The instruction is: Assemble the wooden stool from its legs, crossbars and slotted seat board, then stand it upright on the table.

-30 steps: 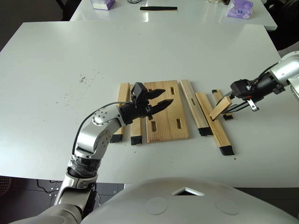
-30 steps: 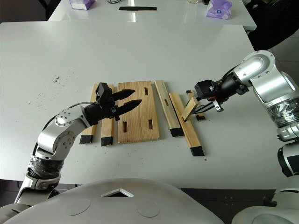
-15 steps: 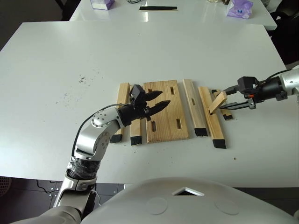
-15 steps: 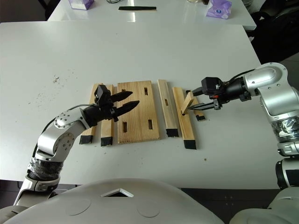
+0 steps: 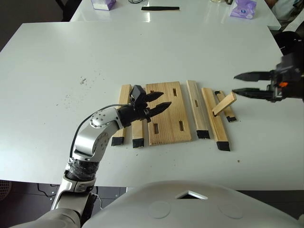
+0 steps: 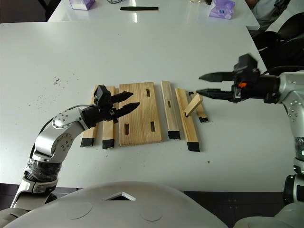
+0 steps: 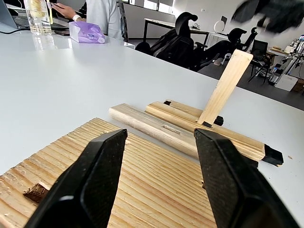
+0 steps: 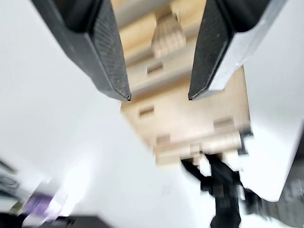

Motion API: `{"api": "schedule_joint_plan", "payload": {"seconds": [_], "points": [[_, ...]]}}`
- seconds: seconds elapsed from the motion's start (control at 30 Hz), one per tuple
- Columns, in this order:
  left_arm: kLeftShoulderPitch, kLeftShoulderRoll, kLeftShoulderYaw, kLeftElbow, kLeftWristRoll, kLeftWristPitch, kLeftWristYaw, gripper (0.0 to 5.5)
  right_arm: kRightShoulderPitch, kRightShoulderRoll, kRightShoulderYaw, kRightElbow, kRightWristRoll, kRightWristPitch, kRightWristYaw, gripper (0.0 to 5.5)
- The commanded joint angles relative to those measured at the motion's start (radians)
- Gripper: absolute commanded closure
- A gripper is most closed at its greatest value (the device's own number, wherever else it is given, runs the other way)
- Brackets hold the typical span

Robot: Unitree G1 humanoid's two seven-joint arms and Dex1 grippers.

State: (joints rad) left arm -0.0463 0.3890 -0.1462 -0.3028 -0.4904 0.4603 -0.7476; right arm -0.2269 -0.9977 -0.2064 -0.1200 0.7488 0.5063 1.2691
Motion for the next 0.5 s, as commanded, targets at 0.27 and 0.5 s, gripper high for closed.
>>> {"api": "schedule_joint_plan", "payload": {"seconds": [0.27, 0.5], "points": [[-0.063, 0.002, 0.003, 0.063, 0.028, -0.002, 0.002, 2.88, -0.014, 0.262, -0.002, -0.100, -0.020, 0.035, -0.372, 2.47], [-0.085, 0.010, -0.004, 0.092, 0.040, 0.000, -0.009, 2.88, -0.007, 0.328, 0.021, -0.193, -0.015, 0.055, -0.438, 2.47]]}}
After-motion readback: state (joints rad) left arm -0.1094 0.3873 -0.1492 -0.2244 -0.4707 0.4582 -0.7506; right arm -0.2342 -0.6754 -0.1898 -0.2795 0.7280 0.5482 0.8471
